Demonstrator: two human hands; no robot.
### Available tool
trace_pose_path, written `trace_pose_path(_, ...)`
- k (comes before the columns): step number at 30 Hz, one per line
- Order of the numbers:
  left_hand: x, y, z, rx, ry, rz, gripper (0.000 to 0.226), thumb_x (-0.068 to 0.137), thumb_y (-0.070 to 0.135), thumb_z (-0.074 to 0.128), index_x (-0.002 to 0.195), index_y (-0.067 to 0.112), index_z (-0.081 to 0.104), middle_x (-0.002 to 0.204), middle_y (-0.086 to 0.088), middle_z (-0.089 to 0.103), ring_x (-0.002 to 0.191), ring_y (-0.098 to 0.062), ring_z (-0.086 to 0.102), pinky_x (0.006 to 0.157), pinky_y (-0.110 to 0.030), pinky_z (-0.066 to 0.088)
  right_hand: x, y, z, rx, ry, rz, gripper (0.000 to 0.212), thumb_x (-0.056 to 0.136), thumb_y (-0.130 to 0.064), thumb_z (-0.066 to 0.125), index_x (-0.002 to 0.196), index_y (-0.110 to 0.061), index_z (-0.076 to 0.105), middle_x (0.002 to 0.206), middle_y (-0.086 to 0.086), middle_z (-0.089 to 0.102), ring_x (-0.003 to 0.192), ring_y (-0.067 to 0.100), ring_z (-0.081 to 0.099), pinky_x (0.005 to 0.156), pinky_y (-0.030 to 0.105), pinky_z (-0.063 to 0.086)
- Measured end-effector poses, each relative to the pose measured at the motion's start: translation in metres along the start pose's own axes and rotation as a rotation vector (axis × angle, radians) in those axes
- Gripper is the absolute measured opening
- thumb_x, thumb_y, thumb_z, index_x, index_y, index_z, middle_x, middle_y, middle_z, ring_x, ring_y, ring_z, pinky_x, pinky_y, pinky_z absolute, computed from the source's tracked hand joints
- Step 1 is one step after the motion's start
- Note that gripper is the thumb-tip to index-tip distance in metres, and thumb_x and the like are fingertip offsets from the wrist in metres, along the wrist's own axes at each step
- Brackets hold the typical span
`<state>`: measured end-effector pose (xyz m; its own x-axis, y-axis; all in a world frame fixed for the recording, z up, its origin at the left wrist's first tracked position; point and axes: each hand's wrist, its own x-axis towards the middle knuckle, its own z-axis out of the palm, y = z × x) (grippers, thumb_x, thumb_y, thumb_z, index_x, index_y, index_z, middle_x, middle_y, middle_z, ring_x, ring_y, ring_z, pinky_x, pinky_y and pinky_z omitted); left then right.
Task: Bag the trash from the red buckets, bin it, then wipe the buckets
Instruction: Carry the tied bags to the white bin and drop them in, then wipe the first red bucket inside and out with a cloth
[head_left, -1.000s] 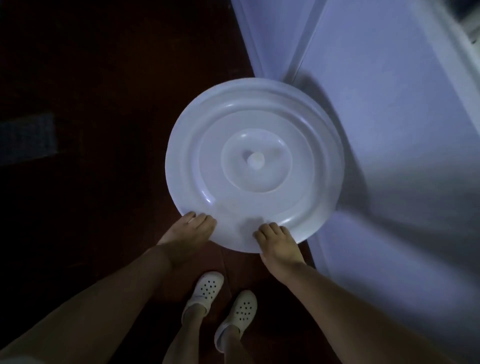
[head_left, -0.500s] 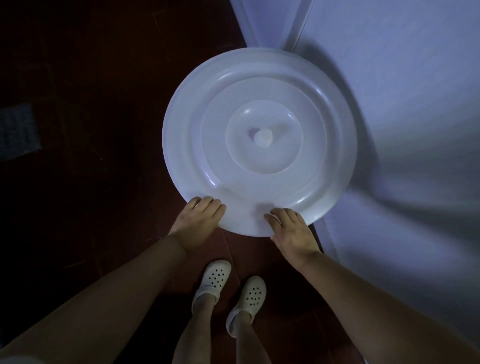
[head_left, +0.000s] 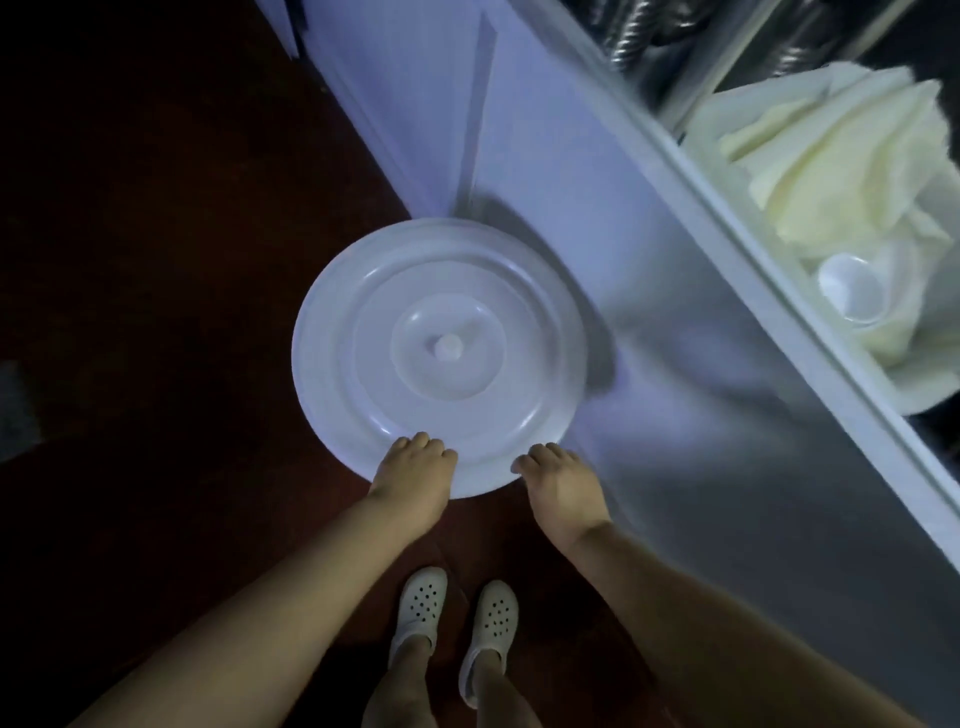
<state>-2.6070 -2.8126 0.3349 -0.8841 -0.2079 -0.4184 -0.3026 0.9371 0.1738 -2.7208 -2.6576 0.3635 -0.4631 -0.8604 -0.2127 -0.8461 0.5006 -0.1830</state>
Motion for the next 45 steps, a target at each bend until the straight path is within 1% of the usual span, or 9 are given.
trace_pose_path(3,-0.002,0.025,-0.04,0.03,-0.007,0.077,0.023,0.089,0.017,0.049,0.111,0.013,0.055,0.113,-0.004,0.057,0.111,-0.023,0.048,0.095,-0.03,0.033,-0.025,-0.003,-0.042,-0.038,0.033,0.121,0.036,0.029,0.002,0.086,0.052,-0.016,0.063,0.049,-0.004,0.053,0.04,0.015,0.051,0.043,0.013,0.027)
trace_pose_path(7,-0.003,0.074,-0.081,0.101,0.012,0.221,0.022,0.091,0.02,0.048,0.109,0.012,0.056,0.112,-0.005,0.059,0.109,-0.025,0.049,0.092,-0.031,0.033,-0.07,0.008,-0.082,-0.02,0.118,0.271,0.031,0.041,-0.004,0.088,0.048,-0.014,0.059,0.046,0.0,0.052,0.034,0.019,0.048,0.035,0.013,0.028)
trace_pose_path(10,-0.003,0.122,-0.101,0.156,0.024,0.377,0.025,0.092,0.026,0.048,0.111,0.012,0.056,0.112,-0.007,0.059,0.108,-0.027,0.051,0.091,-0.034,0.036,-0.112,0.025,-0.097,0.023,0.081,0.4,0.011,0.08,-0.014,0.071,0.072,-0.008,0.067,0.072,0.01,0.065,0.062,0.027,0.064,0.051,0.026,0.047)
trace_pose_path(12,-0.004,0.157,-0.108,0.167,-0.008,0.475,0.027,0.092,0.027,0.048,0.112,0.011,0.056,0.113,-0.008,0.06,0.106,-0.026,0.052,0.088,-0.034,0.038,-0.145,0.041,-0.099,0.025,-0.043,0.542,0.022,0.095,-0.024,0.049,0.099,-0.009,0.065,0.101,0.011,0.065,0.09,0.03,0.063,0.068,0.031,0.045)
trace_pose_path(17,-0.019,0.258,-0.107,0.256,-0.071,0.701,0.032,0.092,0.029,0.049,0.118,0.011,0.056,0.119,-0.009,0.059,0.11,-0.028,0.053,0.087,-0.037,0.042,-0.248,0.067,-0.1,0.067,-0.12,0.812,0.02,0.092,-0.022,0.047,0.104,-0.011,0.059,0.11,0.009,0.062,0.101,0.03,0.059,0.067,0.031,0.036)
trace_pose_path(23,-0.079,0.389,-0.078,0.461,-0.129,1.003,0.029,0.092,0.031,0.048,0.11,0.01,0.056,0.115,-0.012,0.061,0.108,-0.031,0.055,0.082,-0.037,0.043,-0.399,0.062,-0.079,0.191,-0.1,1.16,0.019,0.092,-0.013,0.048,0.105,-0.012,0.061,0.104,0.009,0.066,0.094,0.03,0.062,0.071,0.034,0.045)
trace_pose_path(30,-0.19,0.533,-0.009,0.58,-0.135,1.356,0.02,0.092,0.028,0.044,0.097,0.013,0.056,0.106,-0.01,0.063,0.095,-0.03,0.059,0.068,-0.035,0.034,-0.601,0.022,-0.031,0.364,-0.057,1.467,0.021,0.093,-0.023,0.048,0.108,-0.015,0.06,0.113,0.008,0.063,0.104,0.029,0.06,0.081,0.036,0.047)
trace_pose_path(35,-0.277,0.631,0.047,0.652,-0.14,1.453,0.022,0.09,0.028,0.046,0.104,0.014,0.056,0.107,-0.01,0.064,0.099,-0.03,0.06,0.079,-0.038,0.044,-0.739,-0.006,0.0,0.451,-0.012,1.632,0.023,0.093,-0.023,0.047,0.109,-0.014,0.059,0.116,0.008,0.061,0.107,0.028,0.058,0.084,0.034,0.046)
trace_pose_path(45,-0.416,0.809,0.111,0.73,-0.114,1.807,0.027,0.091,0.031,0.042,0.108,0.014,0.055,0.112,-0.007,0.062,0.103,-0.028,0.059,0.083,-0.037,0.042,-0.948,-0.041,0.024,0.512,0.116,1.963,0.021,0.092,-0.027,0.045,0.104,-0.015,0.059,0.111,0.005,0.062,0.102,0.026,0.059,0.077,0.032,0.045)
